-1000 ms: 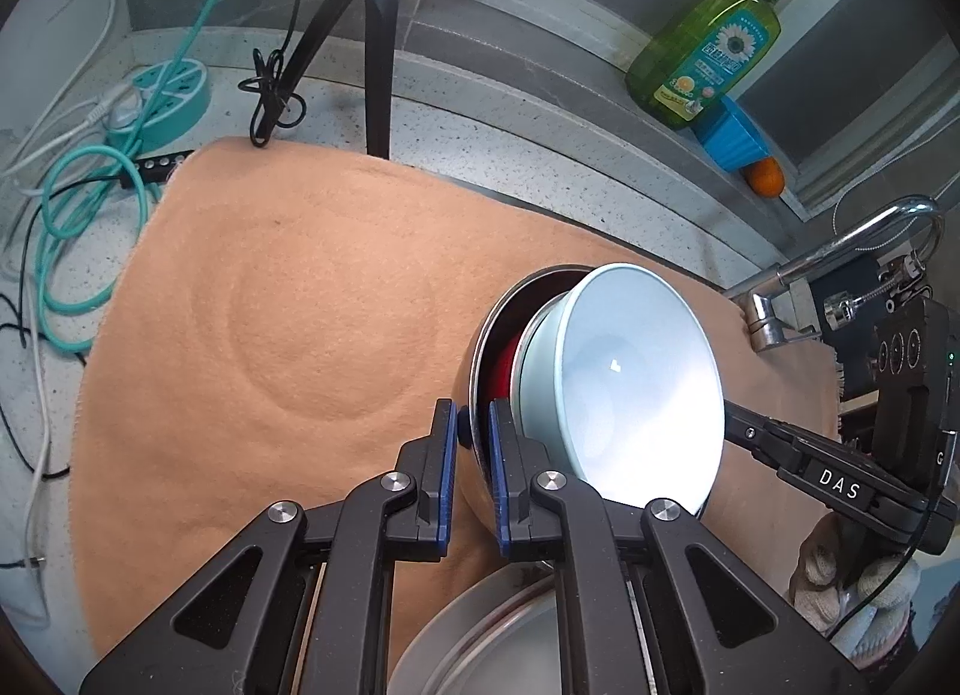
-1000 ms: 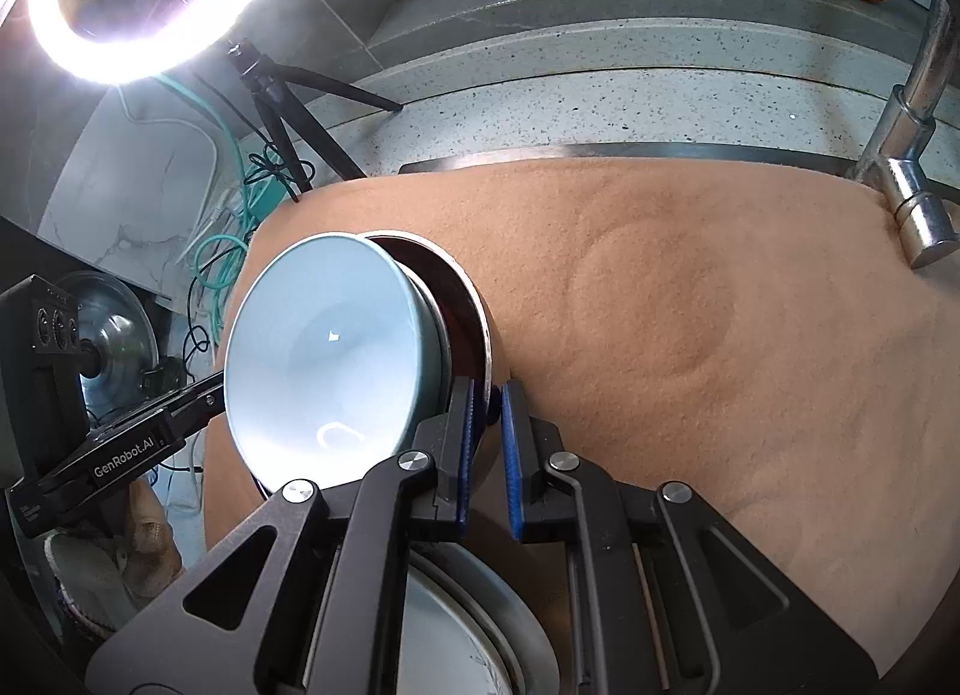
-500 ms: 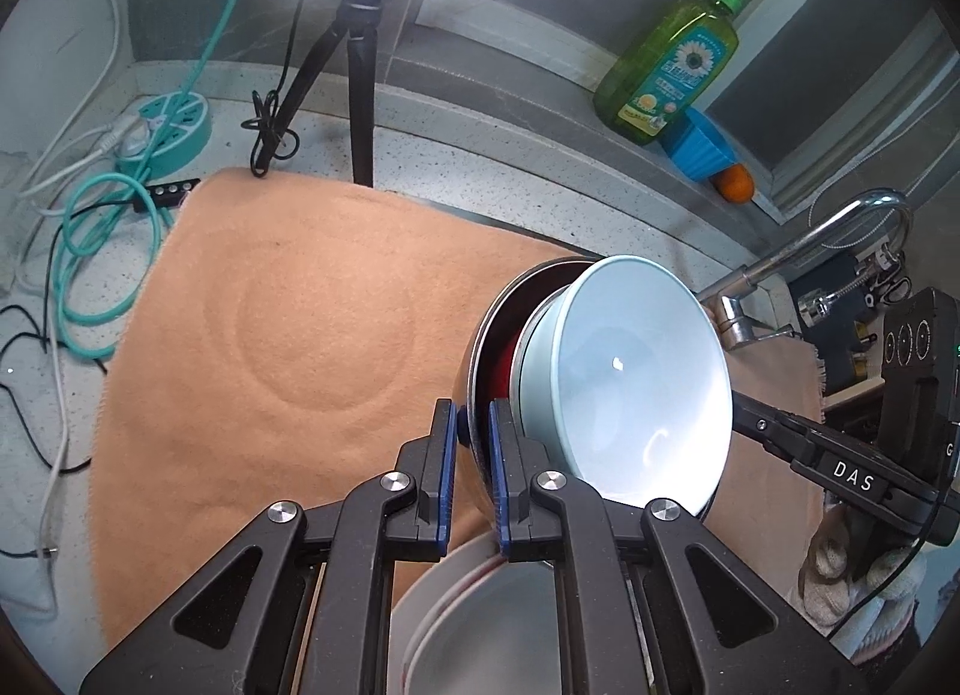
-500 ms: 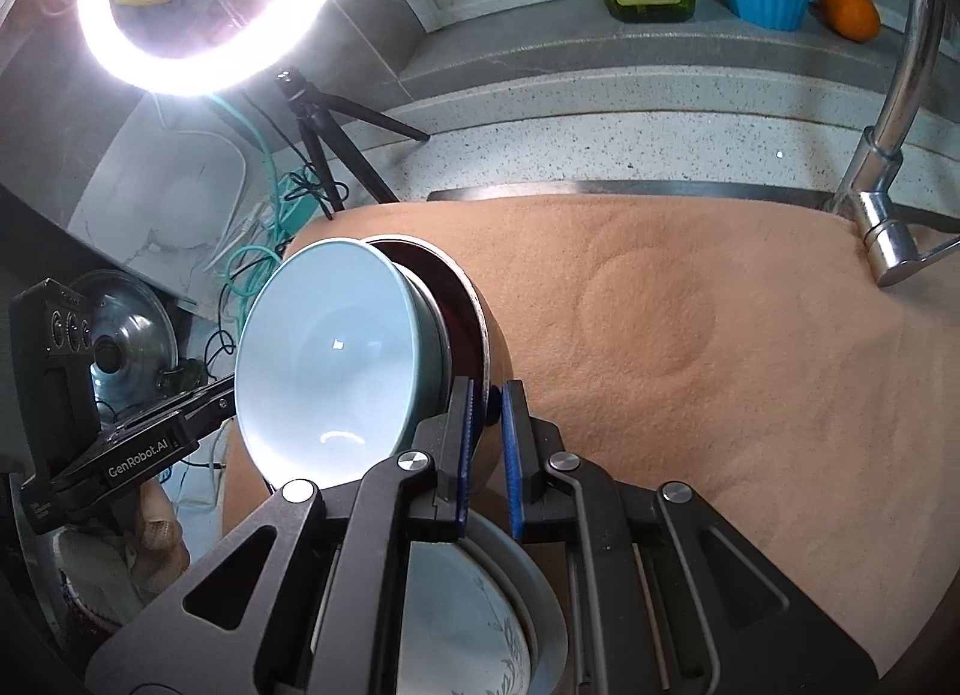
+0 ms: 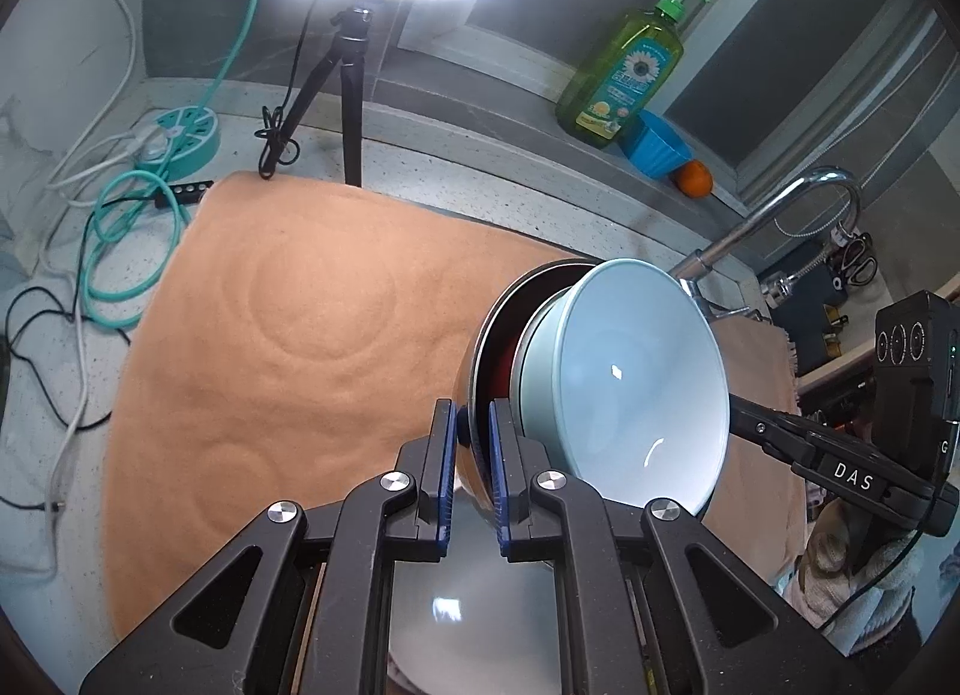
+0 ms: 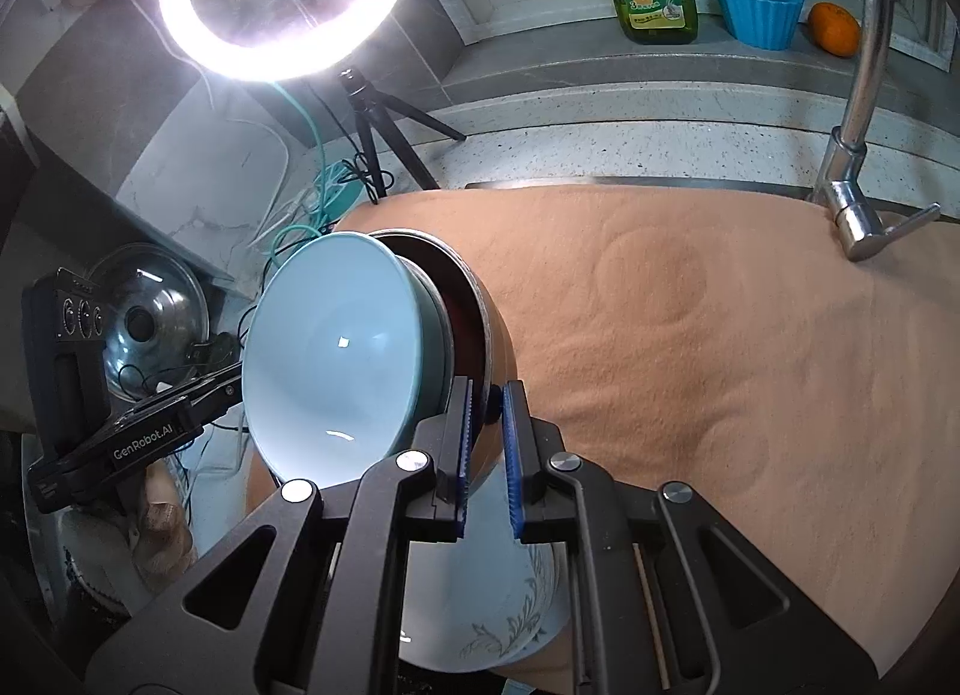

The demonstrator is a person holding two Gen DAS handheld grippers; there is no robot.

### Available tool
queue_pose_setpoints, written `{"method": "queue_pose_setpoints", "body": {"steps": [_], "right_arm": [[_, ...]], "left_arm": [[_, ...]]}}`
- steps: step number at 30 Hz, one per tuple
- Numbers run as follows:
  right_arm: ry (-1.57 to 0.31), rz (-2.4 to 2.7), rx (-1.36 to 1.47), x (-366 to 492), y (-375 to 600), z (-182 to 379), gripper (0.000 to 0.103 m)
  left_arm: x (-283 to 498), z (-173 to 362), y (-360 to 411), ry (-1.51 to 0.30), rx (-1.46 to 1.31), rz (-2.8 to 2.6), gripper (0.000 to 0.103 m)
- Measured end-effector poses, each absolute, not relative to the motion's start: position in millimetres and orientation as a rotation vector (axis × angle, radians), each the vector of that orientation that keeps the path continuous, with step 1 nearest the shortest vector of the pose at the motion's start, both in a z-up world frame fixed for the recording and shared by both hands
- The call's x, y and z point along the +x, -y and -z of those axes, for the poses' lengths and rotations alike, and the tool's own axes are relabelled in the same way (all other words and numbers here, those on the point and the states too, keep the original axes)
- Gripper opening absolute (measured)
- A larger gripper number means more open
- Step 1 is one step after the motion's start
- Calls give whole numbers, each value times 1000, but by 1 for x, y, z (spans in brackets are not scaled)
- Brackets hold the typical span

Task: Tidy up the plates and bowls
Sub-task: 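Lower the bowl stack onto the white patterned plate stack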

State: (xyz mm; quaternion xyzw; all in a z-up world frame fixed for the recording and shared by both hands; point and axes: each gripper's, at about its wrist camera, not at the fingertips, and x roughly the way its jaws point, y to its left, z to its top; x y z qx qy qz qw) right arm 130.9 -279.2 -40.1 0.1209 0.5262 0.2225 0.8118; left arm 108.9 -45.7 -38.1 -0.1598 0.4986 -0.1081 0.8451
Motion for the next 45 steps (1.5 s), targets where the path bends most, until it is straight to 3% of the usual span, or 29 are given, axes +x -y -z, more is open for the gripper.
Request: {"method": "queue_pose_setpoints", "body": {"steps": [19, 45], "right_arm": [[-1196, -478, 274, 56, 284, 72, 10], [-1219, -467, 249, 40, 278, 87, 10]], "left_arm": [[46, 52, 53, -1096, -322, 229, 9], [31, 74, 55, -1147, -314, 217, 9]]}}
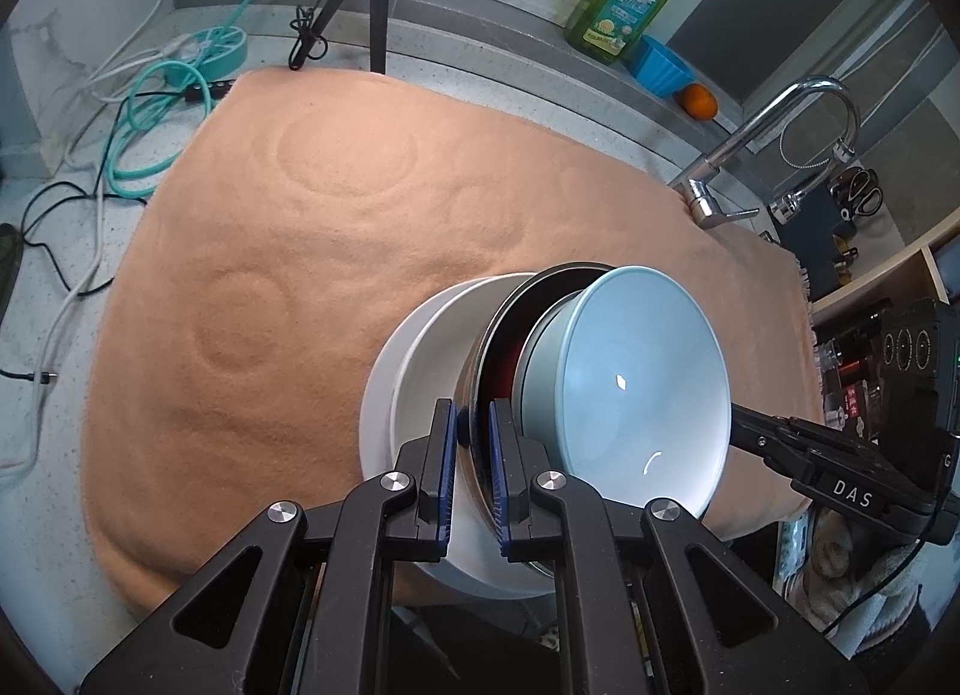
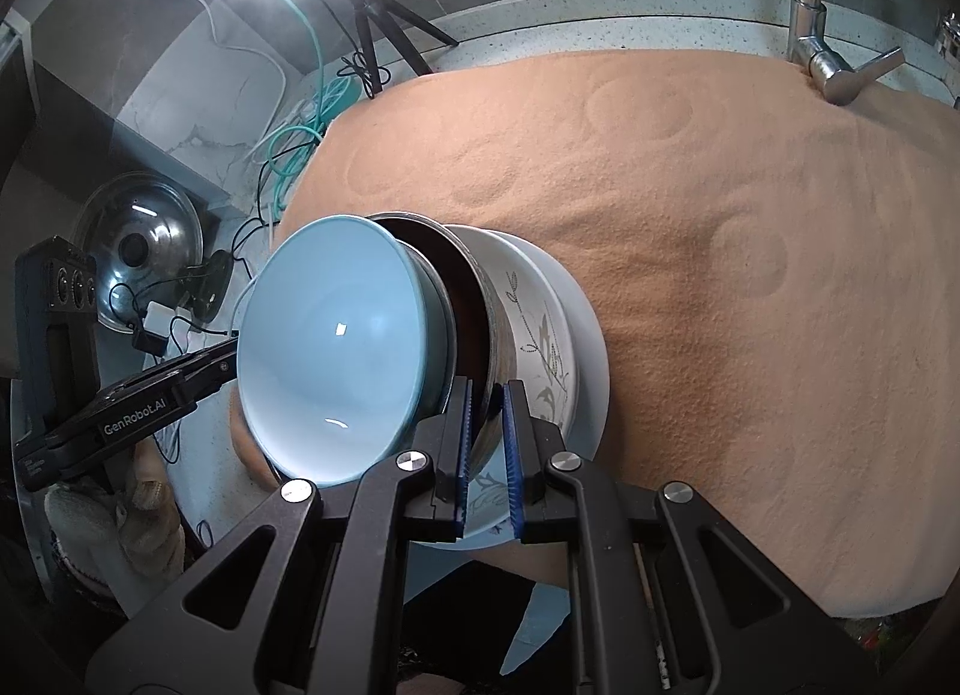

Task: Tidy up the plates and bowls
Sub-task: 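Lower the bowl stack onto the white patterned plate stack, then open the left gripper and withdraw both grippers from the stack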

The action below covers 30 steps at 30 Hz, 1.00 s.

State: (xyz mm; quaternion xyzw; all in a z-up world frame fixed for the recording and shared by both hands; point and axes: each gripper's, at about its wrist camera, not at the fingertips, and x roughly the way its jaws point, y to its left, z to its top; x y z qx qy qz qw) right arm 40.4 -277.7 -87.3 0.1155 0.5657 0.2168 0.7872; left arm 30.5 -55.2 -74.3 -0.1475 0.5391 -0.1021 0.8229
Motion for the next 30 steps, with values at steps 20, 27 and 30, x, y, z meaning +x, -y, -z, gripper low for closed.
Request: {"method": "queue_pose_setpoints", "body": {"steps": [20, 27, 30], "right_arm": [[-1155, -432, 205, 35, 282, 75, 15], [-1104, -394, 173, 29, 291, 65, 38], [-1077, -378, 143, 24, 291, 60, 44]], "left_arm": [[26, 65, 50, -1098, -305, 200, 9], [21, 58, 50, -1073, -277, 195, 10], [17, 54, 51, -1052, -250, 182, 10]]}}
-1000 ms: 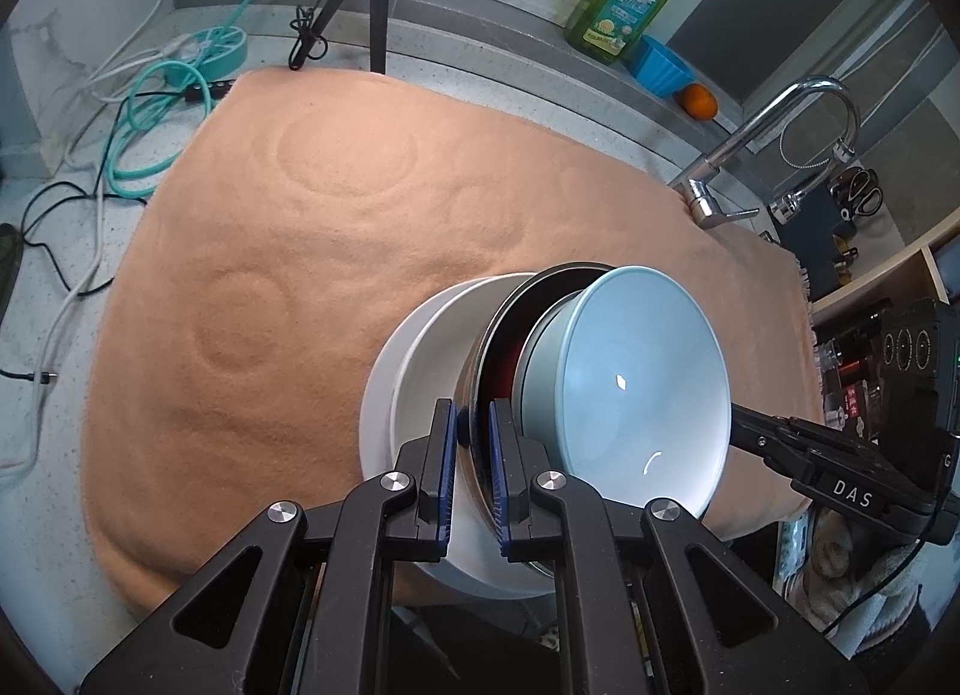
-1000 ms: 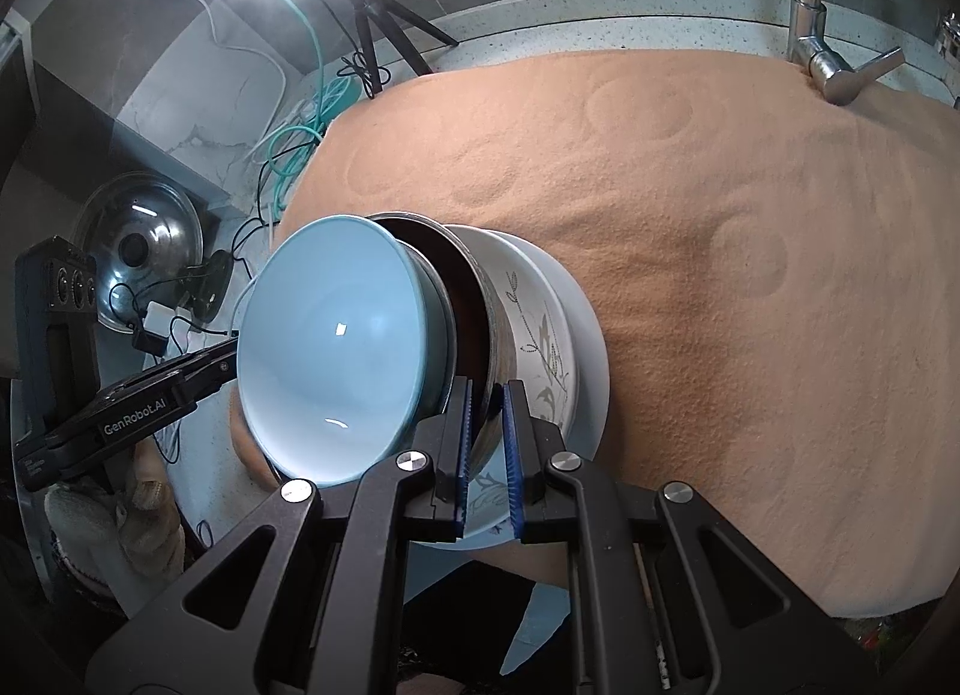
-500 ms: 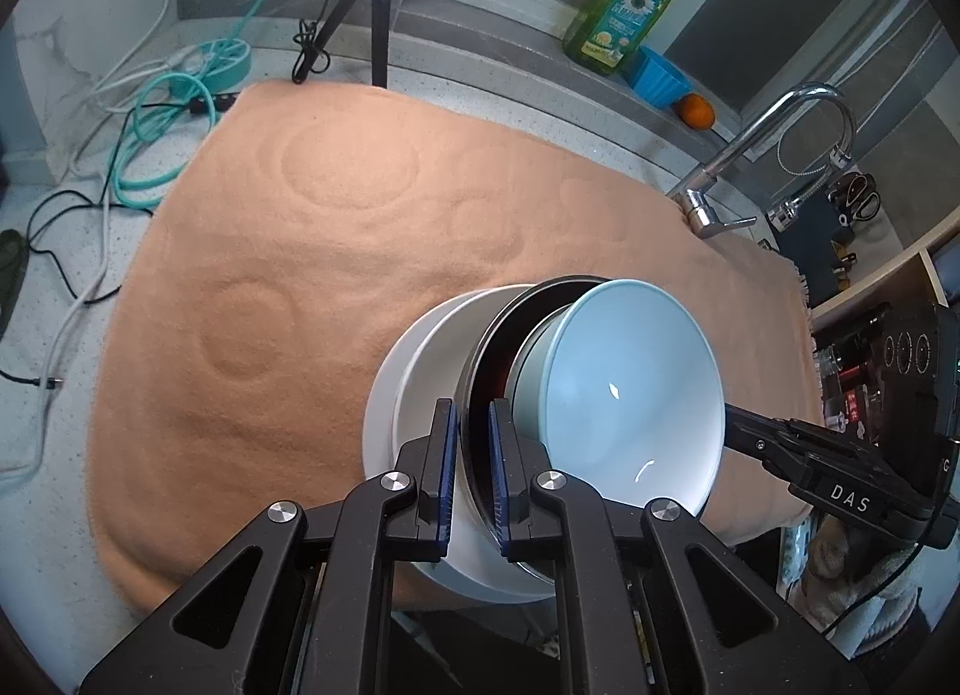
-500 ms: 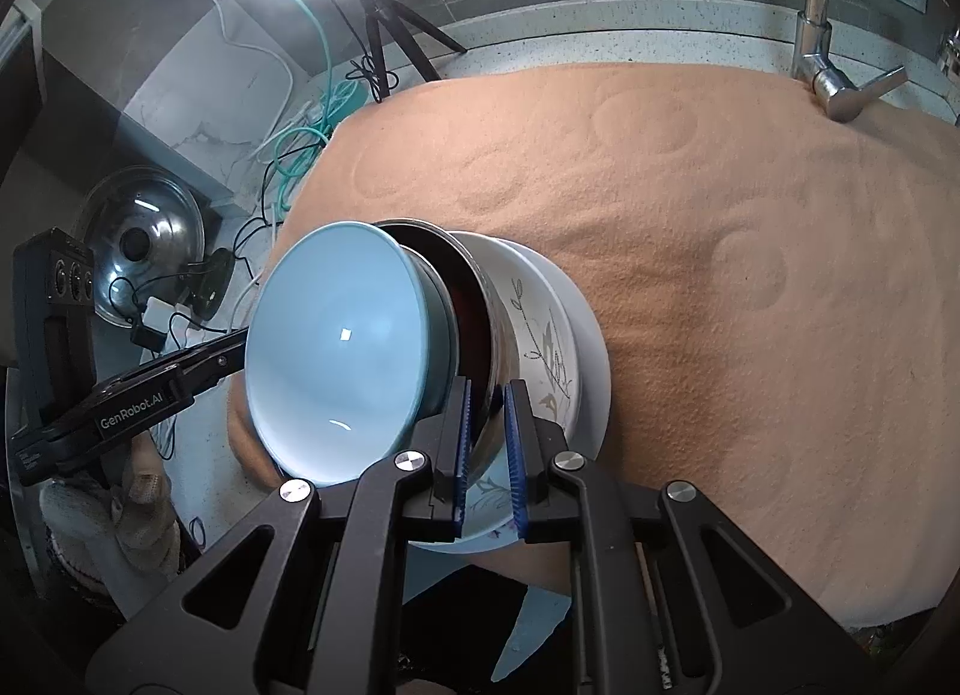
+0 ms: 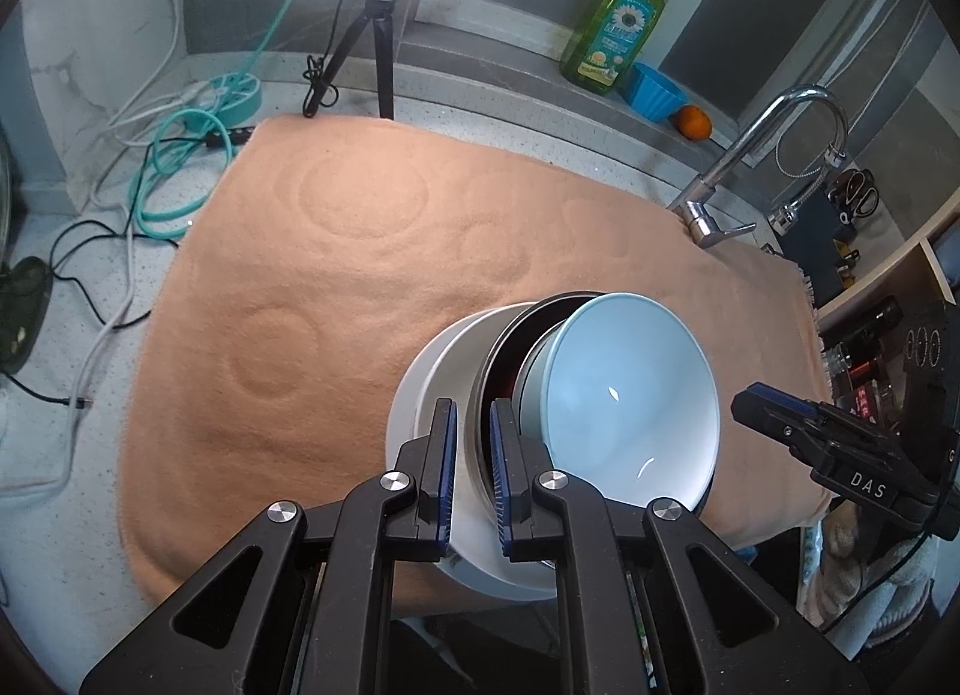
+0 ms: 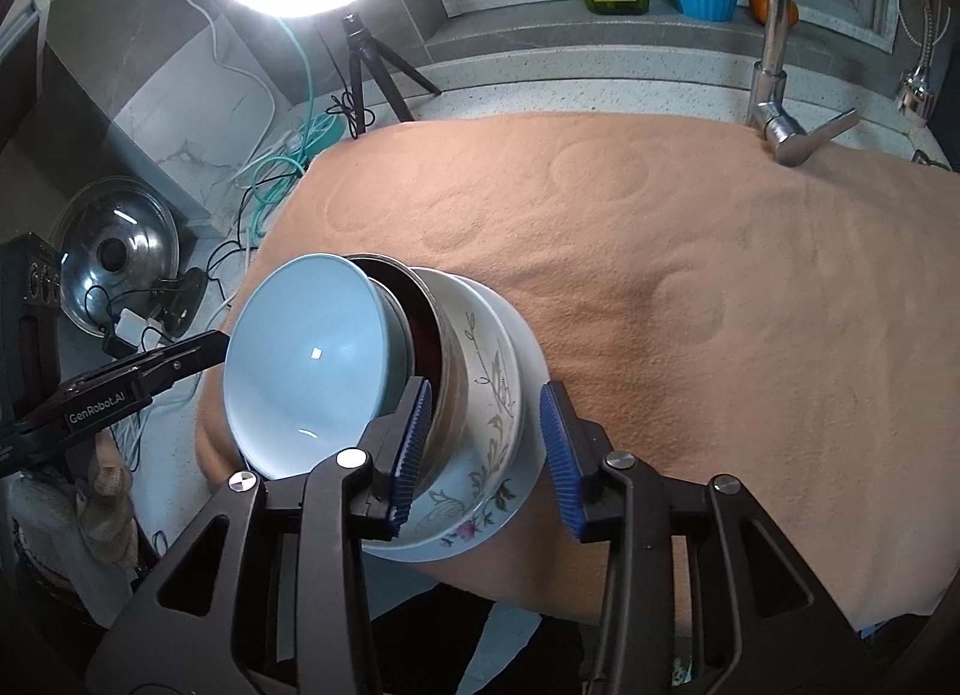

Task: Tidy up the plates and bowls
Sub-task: 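Open the left gripper and withdraw both grippers from the stack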

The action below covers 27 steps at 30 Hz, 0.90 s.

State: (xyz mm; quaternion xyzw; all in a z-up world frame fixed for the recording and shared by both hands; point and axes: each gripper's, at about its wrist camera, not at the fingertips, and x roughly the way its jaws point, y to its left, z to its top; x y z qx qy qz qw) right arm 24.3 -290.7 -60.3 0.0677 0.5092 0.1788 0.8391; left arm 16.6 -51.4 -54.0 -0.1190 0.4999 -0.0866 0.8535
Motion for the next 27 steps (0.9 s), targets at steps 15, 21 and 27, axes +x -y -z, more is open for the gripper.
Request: {"method": "queue_pose_setpoints", "body": {"steps": [15, 21, 27], "right_arm": [[-939, -321, 60, -13, 290, 36, 57], [-900, -312, 43, -23, 289, 29, 63], [-858, -300, 65, -23, 294, 21, 88]], "left_arm": [[-18, 39, 72, -952, -143, 145, 29], [-26, 31, 82, -923, -121, 141, 49], [-27, 26, 88, -891, -78, 118, 65]]}}
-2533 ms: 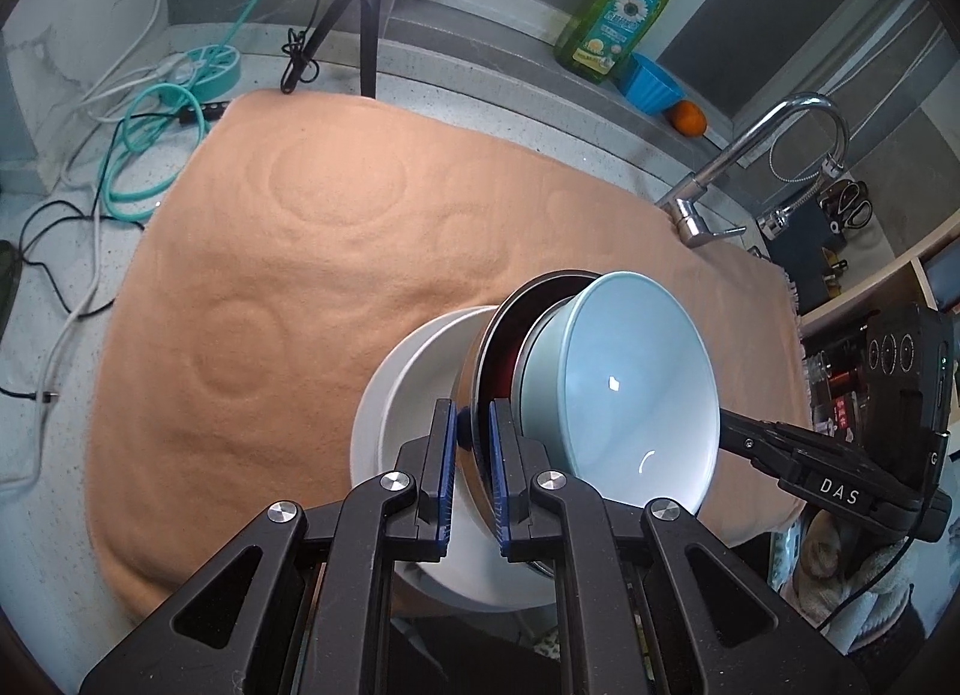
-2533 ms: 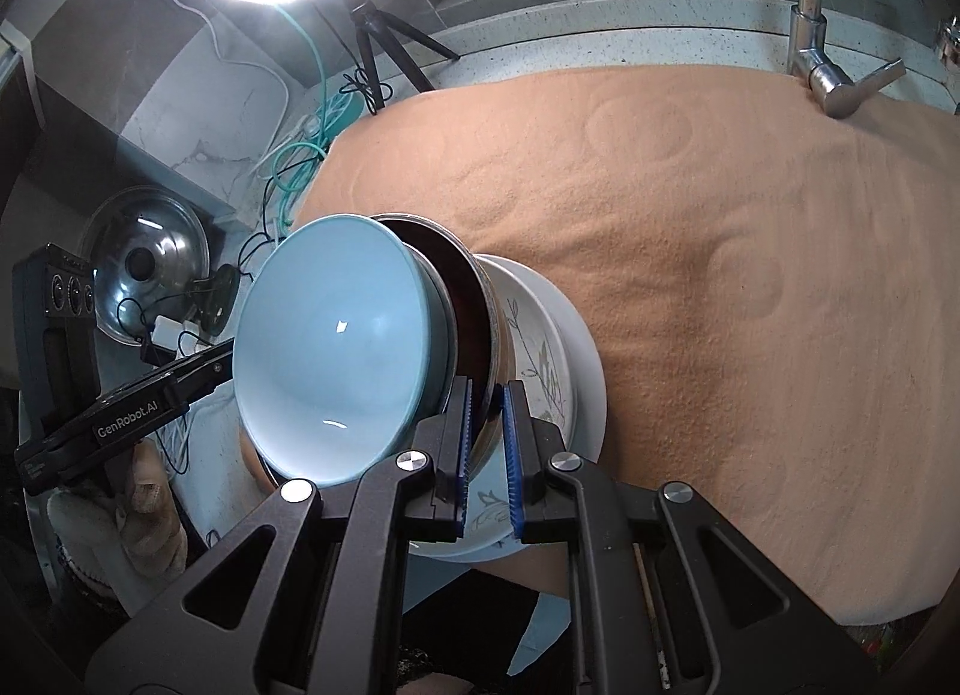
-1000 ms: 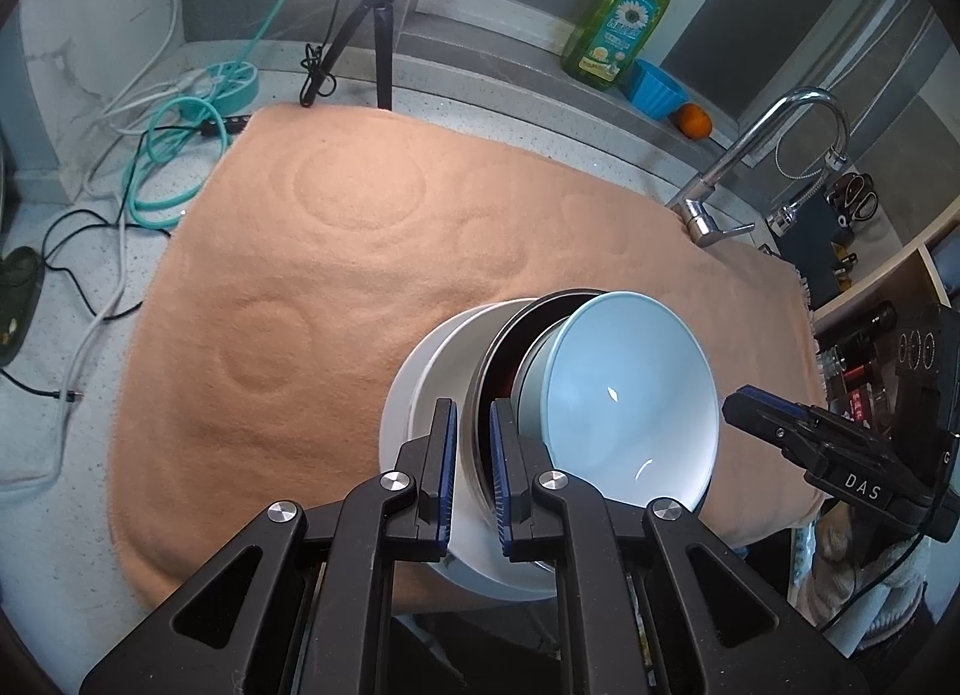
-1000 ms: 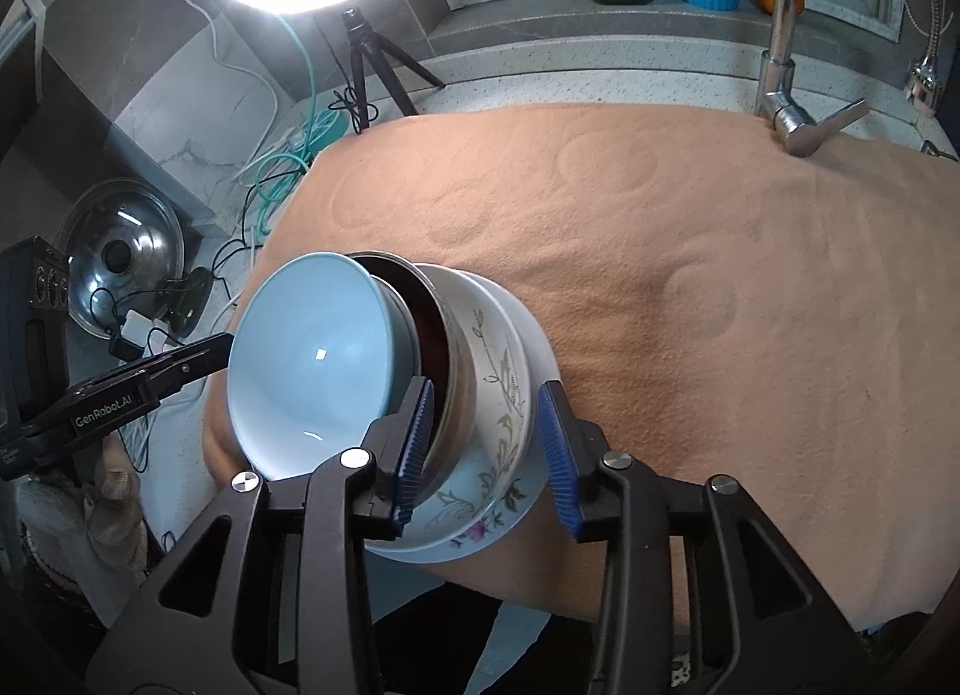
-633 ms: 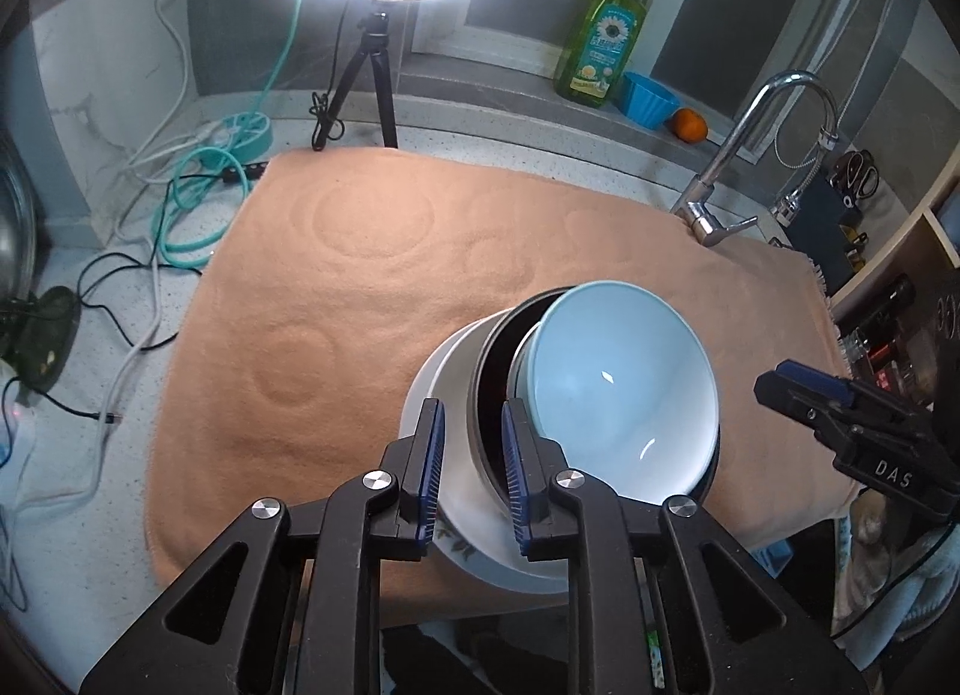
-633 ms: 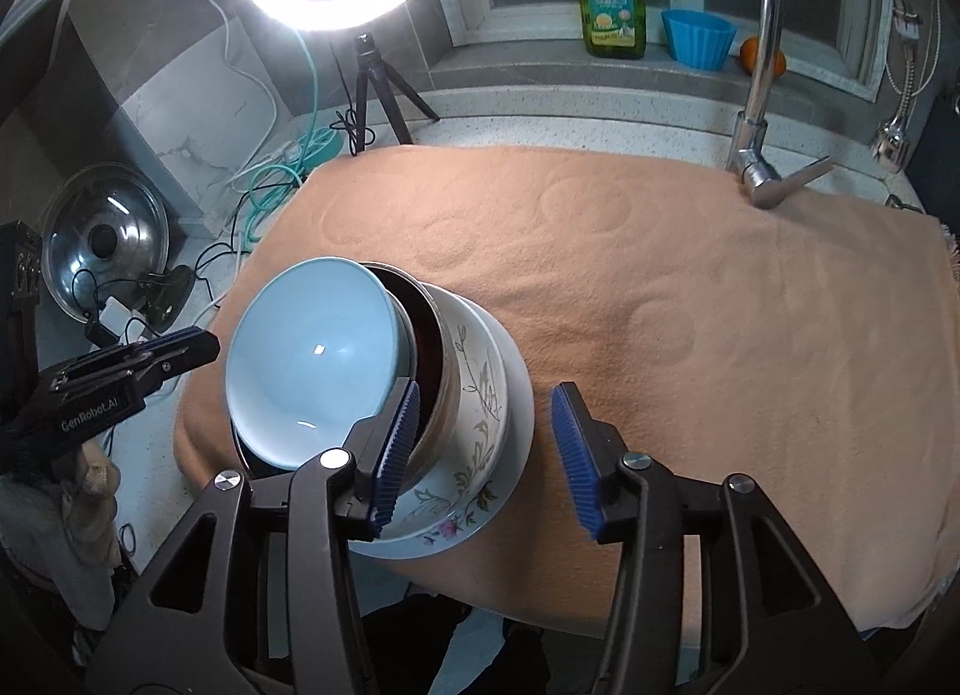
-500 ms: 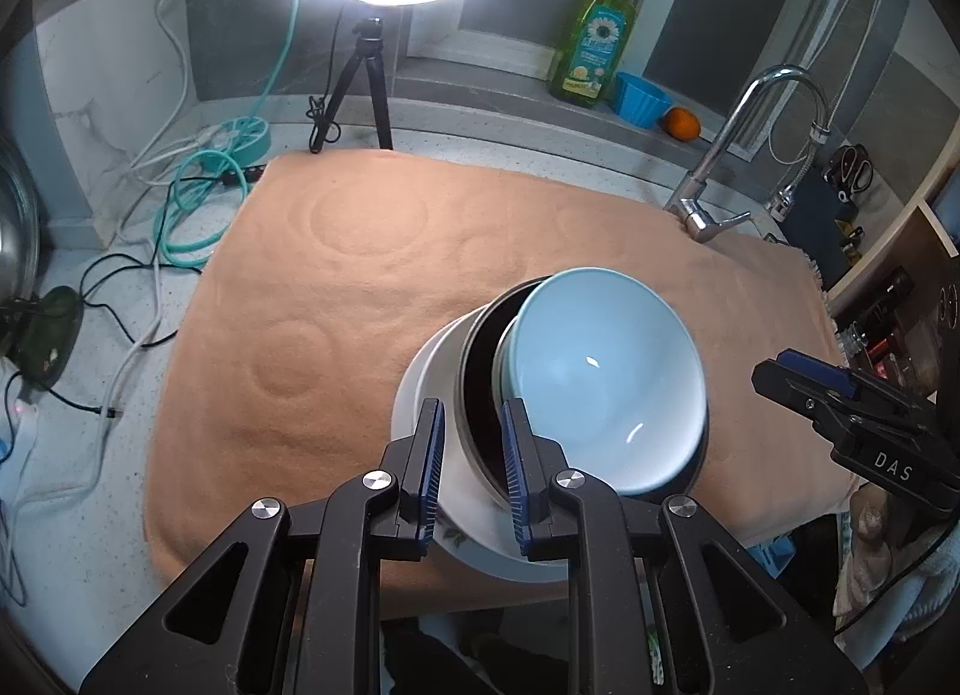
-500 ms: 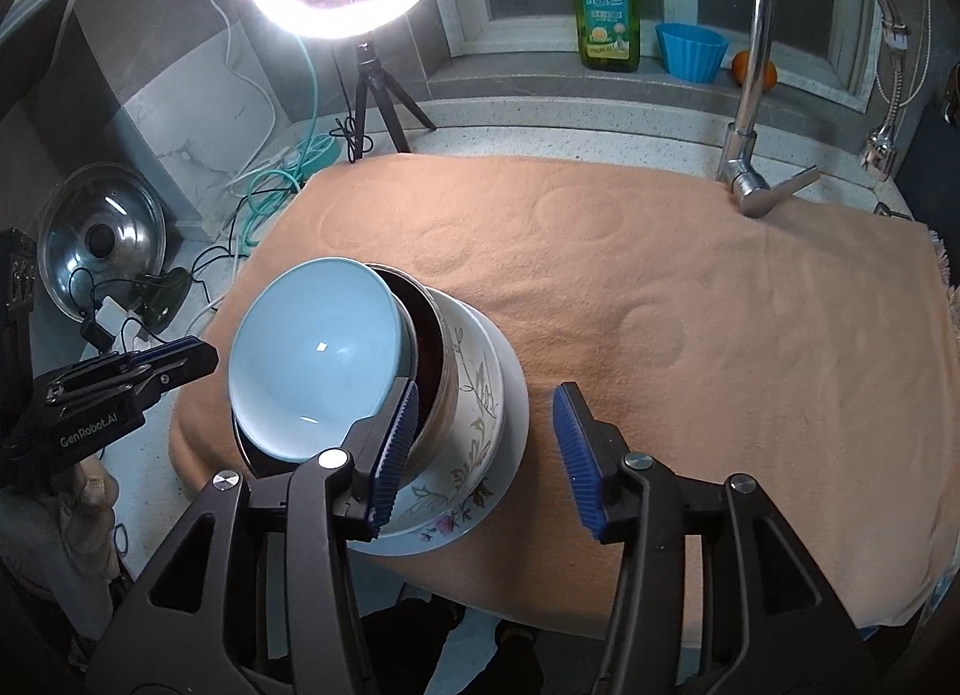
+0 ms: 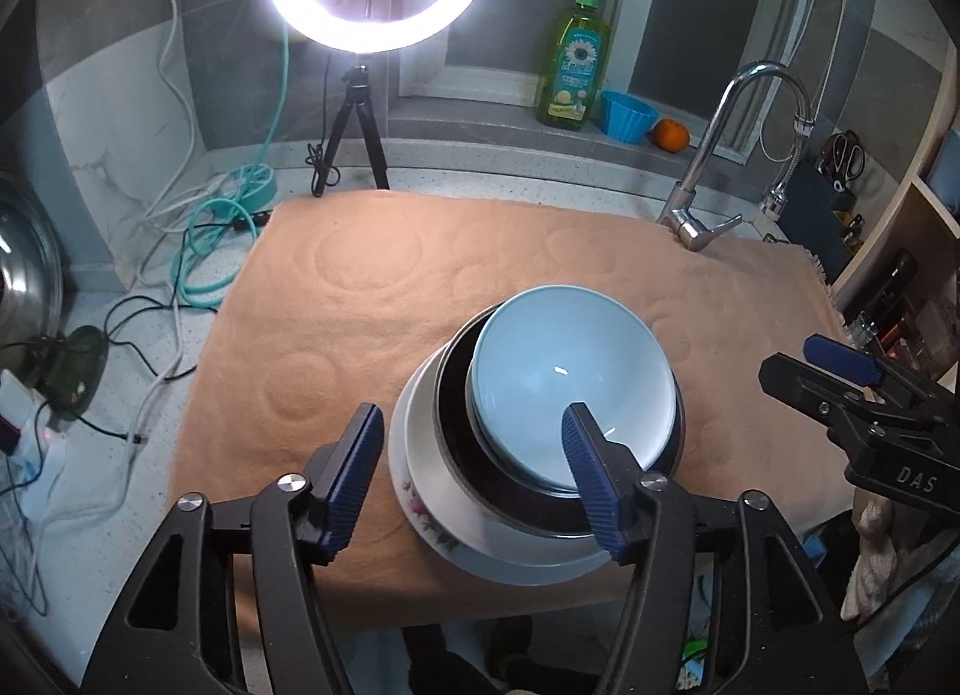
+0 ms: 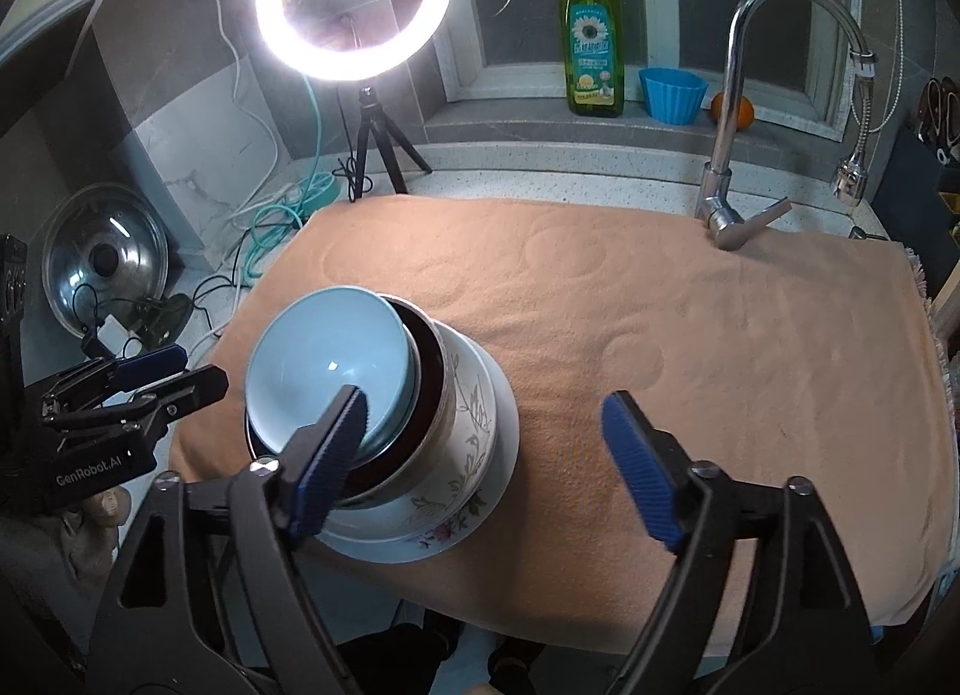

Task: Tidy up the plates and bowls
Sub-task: 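Open the left gripper and withdraw both grippers from the stack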

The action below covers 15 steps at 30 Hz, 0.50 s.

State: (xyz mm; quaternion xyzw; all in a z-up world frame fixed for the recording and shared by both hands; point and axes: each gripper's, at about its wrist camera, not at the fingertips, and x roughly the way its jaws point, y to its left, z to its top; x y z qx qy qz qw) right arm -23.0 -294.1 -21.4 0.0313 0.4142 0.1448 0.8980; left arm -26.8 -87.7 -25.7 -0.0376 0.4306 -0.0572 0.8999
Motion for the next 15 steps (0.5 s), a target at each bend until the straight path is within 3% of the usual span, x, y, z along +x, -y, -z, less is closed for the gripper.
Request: {"method": "queue_pose_setpoints", "body": {"steps": [15], "right_arm": [[-841, -287, 43, -20, 291, 18, 89]], "left_arm": [[-19, 25, 85, -891, -63, 83, 66]]}}
